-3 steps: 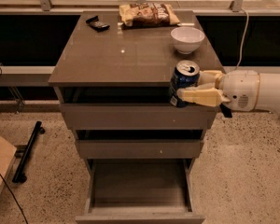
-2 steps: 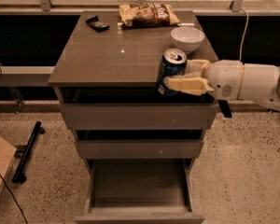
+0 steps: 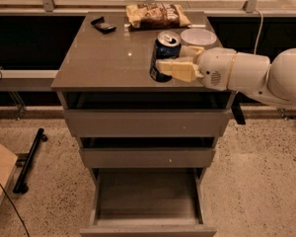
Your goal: Pick pepsi can from bottom drawer and place on counter
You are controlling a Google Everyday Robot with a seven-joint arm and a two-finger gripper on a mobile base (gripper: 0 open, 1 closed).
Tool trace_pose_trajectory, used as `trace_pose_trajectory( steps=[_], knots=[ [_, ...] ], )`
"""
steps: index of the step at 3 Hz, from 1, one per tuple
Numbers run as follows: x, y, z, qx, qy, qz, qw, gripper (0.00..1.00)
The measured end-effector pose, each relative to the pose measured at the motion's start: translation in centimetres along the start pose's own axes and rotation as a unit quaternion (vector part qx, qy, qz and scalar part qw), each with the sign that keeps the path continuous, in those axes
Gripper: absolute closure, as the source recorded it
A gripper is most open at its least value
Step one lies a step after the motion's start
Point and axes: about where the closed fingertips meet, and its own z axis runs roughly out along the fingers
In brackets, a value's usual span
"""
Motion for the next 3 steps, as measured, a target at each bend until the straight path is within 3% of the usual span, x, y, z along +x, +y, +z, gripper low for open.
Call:
trace_pose_trajectory(
  steps=[1,2,3],
  knots=[
    [-0.3,-2.3,1.6,0.031,-0.005,0.017,0.9993,1.0],
    [0.6,-6.9,2.5,0.079,0.003,0.044,0.9959,1.0],
    [1.9,-10.2,2.7,0.11,0.014,0.059,0.992,1.0]
  ],
)
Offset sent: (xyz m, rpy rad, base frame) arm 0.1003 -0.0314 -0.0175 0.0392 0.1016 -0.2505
